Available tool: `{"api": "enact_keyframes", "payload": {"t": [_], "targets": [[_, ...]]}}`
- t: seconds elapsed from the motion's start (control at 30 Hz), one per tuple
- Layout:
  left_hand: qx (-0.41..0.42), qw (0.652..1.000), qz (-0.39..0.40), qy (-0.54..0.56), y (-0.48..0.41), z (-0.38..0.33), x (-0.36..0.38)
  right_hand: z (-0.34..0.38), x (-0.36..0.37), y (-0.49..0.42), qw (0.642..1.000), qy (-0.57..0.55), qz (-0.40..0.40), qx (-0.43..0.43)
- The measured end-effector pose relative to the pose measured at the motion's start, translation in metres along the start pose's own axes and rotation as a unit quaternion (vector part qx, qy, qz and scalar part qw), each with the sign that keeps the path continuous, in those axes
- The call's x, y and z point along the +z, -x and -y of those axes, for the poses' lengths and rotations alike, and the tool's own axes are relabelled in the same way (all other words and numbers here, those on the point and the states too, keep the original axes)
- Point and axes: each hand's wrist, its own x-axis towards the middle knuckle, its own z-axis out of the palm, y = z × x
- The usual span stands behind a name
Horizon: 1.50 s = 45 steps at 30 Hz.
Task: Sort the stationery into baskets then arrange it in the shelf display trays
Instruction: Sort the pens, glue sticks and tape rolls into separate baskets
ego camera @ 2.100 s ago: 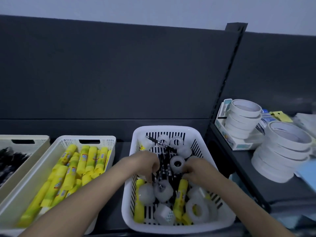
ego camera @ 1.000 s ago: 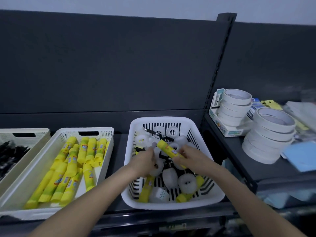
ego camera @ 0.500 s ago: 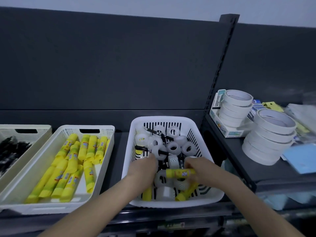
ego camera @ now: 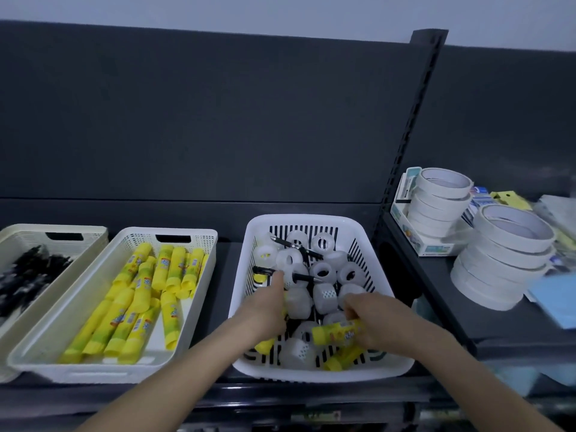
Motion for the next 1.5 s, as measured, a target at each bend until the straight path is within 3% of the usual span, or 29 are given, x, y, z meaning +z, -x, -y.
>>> {"api": "enact_keyframes", "payload": {"t": [0.07,0.2,0.4,0.57,0.67,0.9,0.97,1.07,1.17,1.27,1.37,1.5], "targets": [[0.013,0.999,-0.036,-0.005,0.001,0.003,-0.011,-0.001,0.002,0.005,1.000,-0.027,0.004,0.004],[0.010,0.997,-0.066,-0.030,-0.003,0.010,-0.032,-0.001,0.006,0.012,0.994,-0.046,0.093,-0.019],[0.005,0.998,-0.049,-0.045,-0.021,0.005,-0.031,0.001,0.022,-0.006,0.996,0.036,0.060,-0.052],[0.015,0.997,-0.068,-0.029,-0.029,0.007,-0.029,0.001,0.021,-0.009,0.987,0.100,0.078,-0.101],[0.019,0.996,-0.089,-0.013,-0.031,0.010,-0.033,-0.006,0.007,-0.010,0.994,0.025,0.078,-0.072],[0.009,0.990,-0.130,0.046,-0.051,0.007,-0.044,-0.022,-0.028,-0.030,0.986,-0.163,-0.034,-0.028],[-0.001,0.992,-0.110,0.062,-0.063,0.002,-0.042,-0.024,-0.027,-0.037,0.967,-0.243,-0.075,-0.005],[-0.049,0.997,-0.066,0.017,-0.079,-0.008,-0.034,-0.029,-0.027,-0.044,0.912,-0.385,-0.139,0.036],[-0.051,0.995,-0.078,0.035,-0.082,-0.016,-0.026,-0.035,-0.030,-0.049,0.884,-0.436,-0.155,0.060],[-0.015,0.989,-0.074,0.126,-0.074,-0.018,-0.027,-0.036,-0.033,-0.059,0.889,-0.425,-0.151,0.073],[-0.016,0.972,-0.114,0.204,-0.079,-0.012,-0.041,-0.030,-0.039,-0.082,0.922,-0.345,-0.149,0.095],[-0.037,0.978,-0.079,0.189,-0.090,-0.007,-0.036,-0.018,-0.035,-0.114,0.942,-0.286,-0.139,0.111]]}}
